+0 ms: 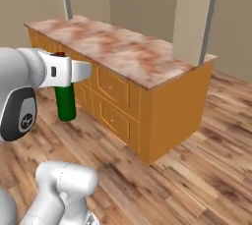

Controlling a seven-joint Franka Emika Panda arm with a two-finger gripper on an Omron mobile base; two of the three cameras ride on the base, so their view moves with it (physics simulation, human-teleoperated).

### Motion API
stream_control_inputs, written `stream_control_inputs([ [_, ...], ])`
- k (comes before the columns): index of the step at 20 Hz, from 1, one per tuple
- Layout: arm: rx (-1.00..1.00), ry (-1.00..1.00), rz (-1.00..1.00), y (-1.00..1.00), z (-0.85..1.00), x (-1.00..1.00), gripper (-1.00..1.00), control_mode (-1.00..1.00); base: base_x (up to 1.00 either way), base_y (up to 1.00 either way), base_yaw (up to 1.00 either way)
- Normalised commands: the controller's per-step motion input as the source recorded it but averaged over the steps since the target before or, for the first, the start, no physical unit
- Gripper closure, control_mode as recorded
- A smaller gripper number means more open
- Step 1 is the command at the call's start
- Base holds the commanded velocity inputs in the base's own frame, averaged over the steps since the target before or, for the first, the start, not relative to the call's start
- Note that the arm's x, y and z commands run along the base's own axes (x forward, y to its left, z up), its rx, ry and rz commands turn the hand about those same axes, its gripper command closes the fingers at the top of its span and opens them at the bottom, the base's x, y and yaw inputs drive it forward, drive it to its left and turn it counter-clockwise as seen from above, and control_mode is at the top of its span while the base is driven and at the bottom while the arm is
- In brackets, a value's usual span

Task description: Get the candle and the beer from the cabinet and move them to the dining counter.

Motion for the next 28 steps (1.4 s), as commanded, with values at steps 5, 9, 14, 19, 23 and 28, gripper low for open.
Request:
stream_control_inputs([
  [5,0.00,0.00,0.00,0.00,0.00,0.00,1.00,1.00,0.87,-0.54,-0.50],
  [9,0.00,0.00,0.00,0.00,0.00,0.00,1.00,1.00,0.78,-0.52,-0.53],
  [14,0.00,0.00,0.00,0.00,0.00,0.00,1.00,1.00,0.99,-0.98,-0.33],
  [19,0.00,0.00,0.00,0.00,0.00,0.00,1.00,1.00,1.00,-0.47,-0.14],
  [23,0.00,0.00,0.00,0.00,0.00,0.00,1.00,1.00,1.00,-0.28,-0.04],
  [28,0.00,0.00,0.00,0.00,0.00,0.00,1.00,1.00,1.00,-0.08,0.00],
])
